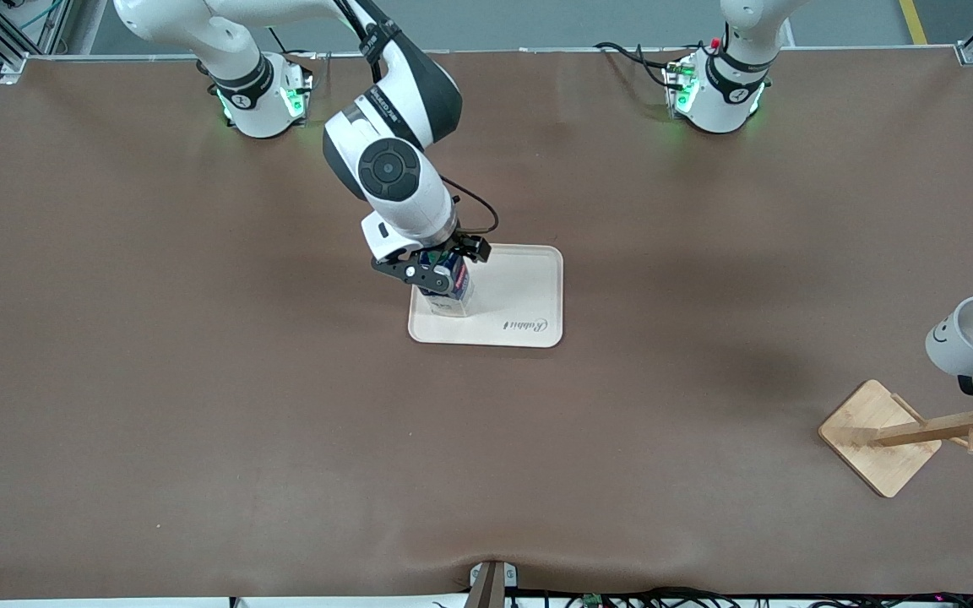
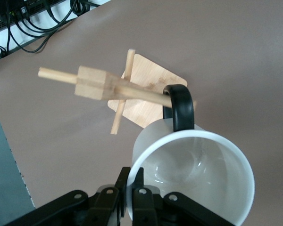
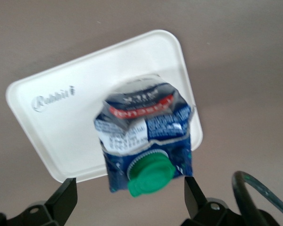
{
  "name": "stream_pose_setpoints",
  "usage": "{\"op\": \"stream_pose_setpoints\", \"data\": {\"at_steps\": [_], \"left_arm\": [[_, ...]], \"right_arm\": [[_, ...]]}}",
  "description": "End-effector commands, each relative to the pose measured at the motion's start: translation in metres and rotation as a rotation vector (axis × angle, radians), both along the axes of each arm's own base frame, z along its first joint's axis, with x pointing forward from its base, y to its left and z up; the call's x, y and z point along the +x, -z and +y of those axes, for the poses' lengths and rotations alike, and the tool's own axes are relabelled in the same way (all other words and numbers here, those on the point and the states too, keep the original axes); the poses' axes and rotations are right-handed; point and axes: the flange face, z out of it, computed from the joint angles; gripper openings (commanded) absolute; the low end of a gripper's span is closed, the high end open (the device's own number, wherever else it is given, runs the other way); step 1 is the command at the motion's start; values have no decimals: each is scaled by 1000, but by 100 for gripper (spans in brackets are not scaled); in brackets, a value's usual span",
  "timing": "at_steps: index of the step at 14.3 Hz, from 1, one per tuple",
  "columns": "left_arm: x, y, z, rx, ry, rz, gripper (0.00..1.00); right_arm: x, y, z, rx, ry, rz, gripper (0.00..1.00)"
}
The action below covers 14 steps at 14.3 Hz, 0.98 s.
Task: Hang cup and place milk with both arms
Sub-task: 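Grasp the milk carton with the right gripper while the left gripper aligns mug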
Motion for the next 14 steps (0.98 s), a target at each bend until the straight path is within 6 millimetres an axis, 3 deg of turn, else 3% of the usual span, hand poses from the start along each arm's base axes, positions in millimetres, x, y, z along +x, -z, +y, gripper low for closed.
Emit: {"op": "stream_pose_setpoints", "data": {"at_steps": [1,3,4,5,6,12,14], "left_arm": [[5,1,15,-34,23,-24,0],[7,7,17,-43,19,-28,0],[8,7,18,-45,10,-29,19],[8,7,17,-45,5,-30,55],[8,8,15,-48,4,-29,100],[8,2,1,-73,-88,-39,100],[6,-3,-11,-78,-105,-41,100]], "right_arm": [[2,-8,-3,-21,-14,8,100],[5,-11,-4,-15,-12,5,100],[5,-10,-3,-19,-13,-4,100],[5,-11,-1,-26,-20,-21,100],[8,-11,-2,-30,-24,-38,100],[13,-7,-6,-74,-46,-103,100],[8,9,-1,-69,-35,-116,100]]}}
